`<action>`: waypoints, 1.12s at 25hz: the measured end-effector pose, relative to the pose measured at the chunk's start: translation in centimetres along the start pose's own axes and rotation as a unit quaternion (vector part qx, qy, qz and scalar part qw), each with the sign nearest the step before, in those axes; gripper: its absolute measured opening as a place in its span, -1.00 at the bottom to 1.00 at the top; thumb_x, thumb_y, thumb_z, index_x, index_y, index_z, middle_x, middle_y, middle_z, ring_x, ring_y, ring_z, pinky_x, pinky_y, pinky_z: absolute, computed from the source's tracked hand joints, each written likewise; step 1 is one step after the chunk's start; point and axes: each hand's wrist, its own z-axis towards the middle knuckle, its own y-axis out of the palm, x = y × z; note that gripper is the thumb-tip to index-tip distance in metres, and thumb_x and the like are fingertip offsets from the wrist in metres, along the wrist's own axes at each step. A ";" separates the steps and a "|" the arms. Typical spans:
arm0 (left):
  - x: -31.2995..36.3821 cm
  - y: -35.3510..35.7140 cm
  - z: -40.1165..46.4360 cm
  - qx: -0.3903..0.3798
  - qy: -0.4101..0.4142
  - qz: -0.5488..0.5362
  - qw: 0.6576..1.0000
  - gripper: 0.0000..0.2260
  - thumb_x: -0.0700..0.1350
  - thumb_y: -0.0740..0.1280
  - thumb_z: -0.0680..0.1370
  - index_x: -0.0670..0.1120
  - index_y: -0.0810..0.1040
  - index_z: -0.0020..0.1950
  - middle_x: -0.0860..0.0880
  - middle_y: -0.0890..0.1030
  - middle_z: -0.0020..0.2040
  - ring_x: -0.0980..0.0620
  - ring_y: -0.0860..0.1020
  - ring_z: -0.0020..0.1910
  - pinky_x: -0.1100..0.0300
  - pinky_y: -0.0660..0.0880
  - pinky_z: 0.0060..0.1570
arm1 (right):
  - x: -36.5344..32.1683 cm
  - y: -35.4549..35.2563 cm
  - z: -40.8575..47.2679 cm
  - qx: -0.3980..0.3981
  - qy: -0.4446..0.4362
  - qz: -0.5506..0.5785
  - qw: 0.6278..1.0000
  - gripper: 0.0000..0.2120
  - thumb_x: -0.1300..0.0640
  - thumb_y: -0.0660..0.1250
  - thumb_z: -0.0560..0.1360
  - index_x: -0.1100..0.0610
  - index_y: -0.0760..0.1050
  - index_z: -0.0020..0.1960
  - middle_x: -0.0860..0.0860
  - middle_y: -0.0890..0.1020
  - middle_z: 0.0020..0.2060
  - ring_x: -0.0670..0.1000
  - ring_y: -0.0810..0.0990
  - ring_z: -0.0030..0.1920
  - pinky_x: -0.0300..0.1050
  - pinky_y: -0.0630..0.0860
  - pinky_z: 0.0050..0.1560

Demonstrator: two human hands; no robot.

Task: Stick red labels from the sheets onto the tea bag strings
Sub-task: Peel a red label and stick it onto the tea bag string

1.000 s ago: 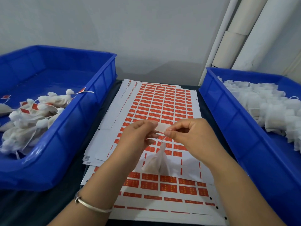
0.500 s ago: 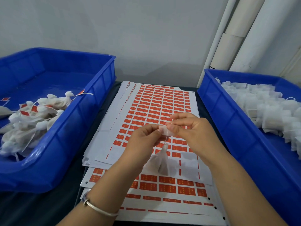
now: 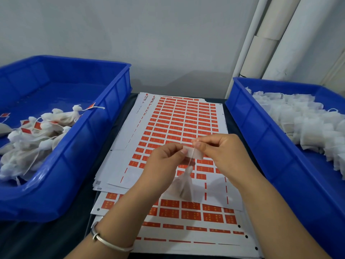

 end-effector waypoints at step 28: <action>0.6 -1.2 0.0 -0.136 -0.105 -0.182 0.968 -0.83 -0.01 0.45 0.26 -0.05 0.69 -0.23 -0.06 0.66 -0.17 0.00 0.60 -0.18 0.17 0.51 -0.08 | -1.4 -0.9 -0.8 -0.029 -0.036 0.020 0.999 -0.81 0.03 0.39 0.44 -0.24 0.54 -0.29 -0.37 0.61 -0.36 -0.31 0.61 -0.20 -0.54 0.46 -0.32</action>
